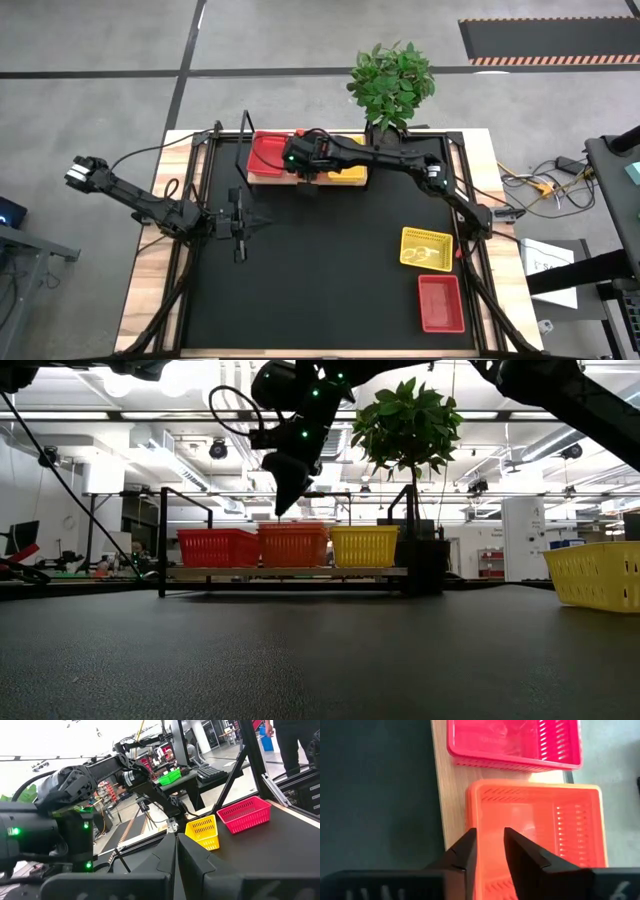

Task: Stack baskets on shelf by color
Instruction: Stack the orange bin on top of the orange bins on the shelf, then stack the yellow bin on top of the yellow bins on the shelf

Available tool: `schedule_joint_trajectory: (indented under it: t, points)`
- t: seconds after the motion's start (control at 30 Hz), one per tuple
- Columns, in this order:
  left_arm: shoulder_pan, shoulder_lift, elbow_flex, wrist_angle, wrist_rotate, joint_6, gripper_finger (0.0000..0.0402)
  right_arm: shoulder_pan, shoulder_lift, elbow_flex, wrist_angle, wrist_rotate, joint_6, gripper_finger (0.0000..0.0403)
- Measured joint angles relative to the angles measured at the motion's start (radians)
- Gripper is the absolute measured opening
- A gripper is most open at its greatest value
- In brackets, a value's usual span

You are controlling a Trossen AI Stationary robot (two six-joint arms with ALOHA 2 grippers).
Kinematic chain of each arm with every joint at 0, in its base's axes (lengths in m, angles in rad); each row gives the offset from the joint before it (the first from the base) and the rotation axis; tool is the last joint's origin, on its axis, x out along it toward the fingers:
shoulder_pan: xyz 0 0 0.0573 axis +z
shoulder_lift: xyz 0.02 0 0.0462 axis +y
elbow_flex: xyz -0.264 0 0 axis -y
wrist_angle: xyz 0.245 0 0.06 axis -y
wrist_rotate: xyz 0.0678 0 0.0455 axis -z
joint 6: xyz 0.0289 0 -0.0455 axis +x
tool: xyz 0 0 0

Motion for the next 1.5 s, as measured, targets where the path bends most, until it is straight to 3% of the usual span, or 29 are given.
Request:
schedule_joint_trajectory:
  t: [0.2,0.33,0.63,0.93,1.1,1.3,1.5]
  points:
    - [0.000,0.000,0.000,0.000,0.000,0.000,0.0001,0.016,-0.026,0.000,-0.004,-0.008,0.042,0.0126]
    - [0.000,0.000,-0.001,0.000,0.000,0.000,0.0001,0.032,-0.041,0.000,-0.009,-0.007,0.058,0.0128]
    - [0.000,0.000,-0.002,0.000,0.000,0.003,0.0001,0.147,-0.079,0.000,-0.112,-0.007,0.065,0.0055]
    - [0.000,0.000,-0.002,0.000,0.000,-0.001,0.0001,0.320,-0.123,-0.020,-0.447,-0.001,0.244,0.0010]
    - [0.000,0.000,-0.002,0.000,0.000,-0.048,0.0001,0.421,-0.201,-0.149,-0.381,0.001,0.284,0.0009]
    - [0.000,0.000,-0.002,0.000,0.000,-0.102,0.0001,0.525,-0.381,-0.410,-0.172,0.004,0.376,0.0009]
    - [0.001,0.023,-0.001,0.001,0.000,-0.107,0.0001,0.604,-0.560,-0.614,-0.092,-0.001,0.660,0.0009]
